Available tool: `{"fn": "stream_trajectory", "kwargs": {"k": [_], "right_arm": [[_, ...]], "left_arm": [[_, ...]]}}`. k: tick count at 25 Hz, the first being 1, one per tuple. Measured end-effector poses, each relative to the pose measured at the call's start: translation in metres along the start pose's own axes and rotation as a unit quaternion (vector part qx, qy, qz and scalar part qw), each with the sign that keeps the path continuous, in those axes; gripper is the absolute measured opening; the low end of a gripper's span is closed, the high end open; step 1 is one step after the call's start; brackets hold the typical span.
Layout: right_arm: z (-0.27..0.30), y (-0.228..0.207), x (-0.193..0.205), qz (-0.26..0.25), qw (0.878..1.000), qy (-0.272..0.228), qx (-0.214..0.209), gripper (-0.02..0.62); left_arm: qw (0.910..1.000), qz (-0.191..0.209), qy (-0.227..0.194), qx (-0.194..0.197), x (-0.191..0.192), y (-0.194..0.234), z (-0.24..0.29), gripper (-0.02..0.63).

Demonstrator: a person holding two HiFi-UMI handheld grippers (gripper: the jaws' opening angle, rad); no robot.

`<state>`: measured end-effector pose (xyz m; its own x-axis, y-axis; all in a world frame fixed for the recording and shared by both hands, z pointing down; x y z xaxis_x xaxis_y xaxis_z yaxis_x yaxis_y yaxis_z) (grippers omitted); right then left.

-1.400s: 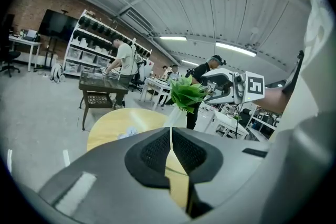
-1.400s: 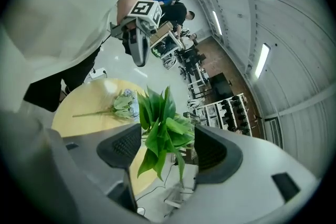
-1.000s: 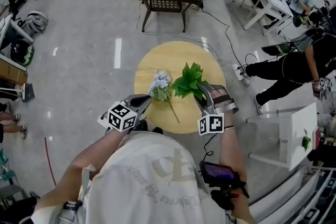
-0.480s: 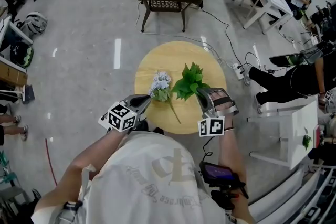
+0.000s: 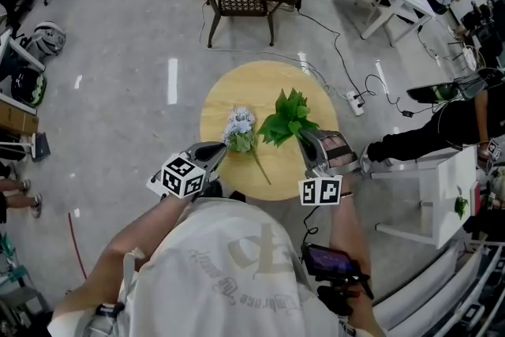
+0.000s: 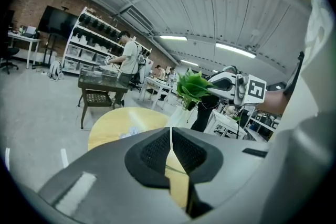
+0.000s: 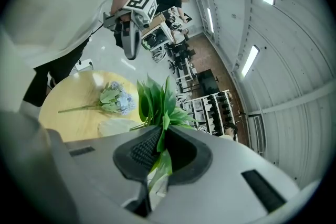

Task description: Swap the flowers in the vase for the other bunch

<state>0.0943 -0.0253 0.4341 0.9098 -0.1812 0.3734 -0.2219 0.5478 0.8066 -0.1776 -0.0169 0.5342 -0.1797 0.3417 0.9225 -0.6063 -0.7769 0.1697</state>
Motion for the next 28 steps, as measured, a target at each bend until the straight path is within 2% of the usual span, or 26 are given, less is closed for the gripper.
{"fn": "stream_trajectory", "kwargs": {"k": [11, 18, 28], "right_arm": [[-0.013, -0.030, 0.002, 0.057, 0.997, -0.022, 0.052, 0.017], [-0.020, -0.039, 0.000, 0.072, 0.995, -0.024, 0.058, 0.017], [-0.034, -0.082, 0.006, 0.151, 0.985, -0.041, 0.069, 0.017]], "left_arm": [[1.0000, 0.003, 0.002, 0.009, -0.007, 0.001, 0.008, 0.016], [0.9999, 0.005, 0.000, 0.015, -0.006, 0.001, 0.008, 0.015], [0.9995, 0.005, -0.002, 0.030, -0.008, 0.004, 0.012, 0.015]]}}
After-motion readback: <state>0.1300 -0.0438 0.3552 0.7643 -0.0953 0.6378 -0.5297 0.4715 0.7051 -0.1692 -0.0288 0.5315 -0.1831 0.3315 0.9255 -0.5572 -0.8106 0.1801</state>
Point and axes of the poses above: the fingertips, and each gripper's own axes: z forward along the fingers, y to its left, x out of its underside, the point moved 9 cm from there along -z, backward along the fingers, and after that the axes turned 15 degrees about z, right-handed, at the moved point
